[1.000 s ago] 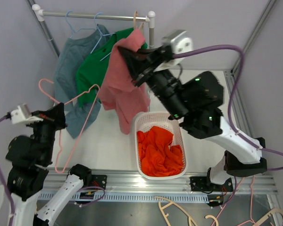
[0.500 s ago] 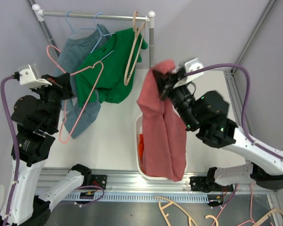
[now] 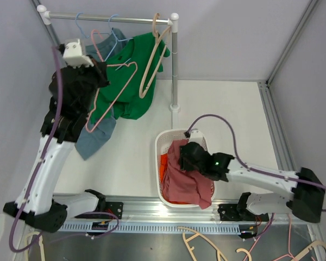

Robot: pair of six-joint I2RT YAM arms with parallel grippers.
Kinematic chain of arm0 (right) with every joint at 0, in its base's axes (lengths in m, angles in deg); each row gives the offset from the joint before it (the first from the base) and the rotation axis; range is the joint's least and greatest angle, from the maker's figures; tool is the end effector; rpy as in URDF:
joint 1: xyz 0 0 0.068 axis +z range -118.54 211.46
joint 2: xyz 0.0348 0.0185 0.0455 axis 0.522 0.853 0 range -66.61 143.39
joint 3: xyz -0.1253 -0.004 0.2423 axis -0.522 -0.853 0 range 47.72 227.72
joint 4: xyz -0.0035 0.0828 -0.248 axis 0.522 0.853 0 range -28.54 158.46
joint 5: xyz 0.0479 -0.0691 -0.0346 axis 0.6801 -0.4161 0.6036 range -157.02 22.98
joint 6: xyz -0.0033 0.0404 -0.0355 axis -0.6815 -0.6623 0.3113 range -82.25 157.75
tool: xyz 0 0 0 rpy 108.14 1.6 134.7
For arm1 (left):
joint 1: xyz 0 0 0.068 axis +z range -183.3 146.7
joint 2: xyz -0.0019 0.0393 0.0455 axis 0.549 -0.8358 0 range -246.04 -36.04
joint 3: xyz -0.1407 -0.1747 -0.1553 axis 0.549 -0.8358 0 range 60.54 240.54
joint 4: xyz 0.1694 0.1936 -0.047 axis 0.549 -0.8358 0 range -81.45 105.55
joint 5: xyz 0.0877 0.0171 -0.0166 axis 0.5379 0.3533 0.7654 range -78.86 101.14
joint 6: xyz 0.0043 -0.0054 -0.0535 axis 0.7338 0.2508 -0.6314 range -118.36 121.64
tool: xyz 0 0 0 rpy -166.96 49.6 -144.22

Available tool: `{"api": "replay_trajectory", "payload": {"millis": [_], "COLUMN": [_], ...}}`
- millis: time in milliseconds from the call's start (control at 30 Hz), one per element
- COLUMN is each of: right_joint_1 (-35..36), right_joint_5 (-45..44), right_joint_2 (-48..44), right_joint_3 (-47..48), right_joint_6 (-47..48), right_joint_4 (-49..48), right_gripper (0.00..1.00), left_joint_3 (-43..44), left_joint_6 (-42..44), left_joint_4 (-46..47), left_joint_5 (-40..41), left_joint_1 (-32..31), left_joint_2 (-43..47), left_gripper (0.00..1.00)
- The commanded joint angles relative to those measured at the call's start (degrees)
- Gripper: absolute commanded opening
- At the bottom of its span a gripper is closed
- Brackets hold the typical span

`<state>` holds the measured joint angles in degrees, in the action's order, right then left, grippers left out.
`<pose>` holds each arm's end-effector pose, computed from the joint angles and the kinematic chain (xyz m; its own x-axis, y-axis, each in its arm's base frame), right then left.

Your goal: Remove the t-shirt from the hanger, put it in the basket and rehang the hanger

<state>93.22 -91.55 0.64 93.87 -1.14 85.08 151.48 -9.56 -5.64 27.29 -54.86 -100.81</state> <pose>0.1283 0.2077 0.2499 -0.6746 -0.0491 -0.7365 -0.3062 0.9265 0.2187 0.1978 -0.0674 0.5236 0.0606 -0.2245 -0.9726 0.1092 0.9700 -0.2171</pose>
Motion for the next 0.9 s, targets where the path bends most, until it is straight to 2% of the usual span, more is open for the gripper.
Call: {"api": "replay_trajectory", "payload": {"millis": [0, 33, 67, 167, 367, 467, 567, 667, 867], "right_joint_1": [1.51, 2.22, 2.58, 2.58, 2.84, 2.84, 2.76, 2.67, 2.67], "right_joint_5": [11.97, 6.31, 4.08, 0.72, 0.89, -0.16, -1.57, -1.83, -1.66], "right_joint_2": [6.66, 7.28, 6.85, 2.91, -11.85, -17.4, -20.65, -22.5, -25.49], "right_joint_3": [0.51, 1.39, 2.62, 4.03, 3.86, 2.72, 2.28, 2.63, 2.1], "right_joint_6": [-5.49, -5.84, -6.19, -4.97, -3.73, -3.65, -3.38, -3.12, -3.21], "right_joint_4": [5.19, 7.82, 11.5, 14.35, 13.12, 14.17, 16.36, 17.86, 17.43], "right_gripper": [0.86, 0.99, 1.0, 0.99, 0.99, 0.99, 0.99, 1.0, 0.99], "left_joint_3": [7.23, 8.11, 10.29, 12.94, 23.57, 32.09, 46.57, 51.95, 51.89], "left_joint_6": [2.24, 2.24, 2.5, 4.78, 12.51, 14.1, 13.31, 12.7, 11.73], "left_joint_4": [0.1, -0.34, -0.17, 1.32, 3.43, 1.34, -4.02, -5.09, -2.63], "left_joint_5": [-2.35, -2.43, -2.78, -3.66, -5.67, -10.5, -11.57, -13.32, -15.7], "left_joint_1": [-0.5, -0.59, -0.67, -0.85, -0.85, -0.67, -0.67, -0.67, -0.67], "left_joint_2": [-4.56, -6.75, -7.73, -11.24, -21.33, -28.26, -34.96, -41.39, -46.75], "left_gripper": [0.01, 0.01, 0.01, 0.01, 0.01, 0.01, 0.01, 0.01, 0.01]}}
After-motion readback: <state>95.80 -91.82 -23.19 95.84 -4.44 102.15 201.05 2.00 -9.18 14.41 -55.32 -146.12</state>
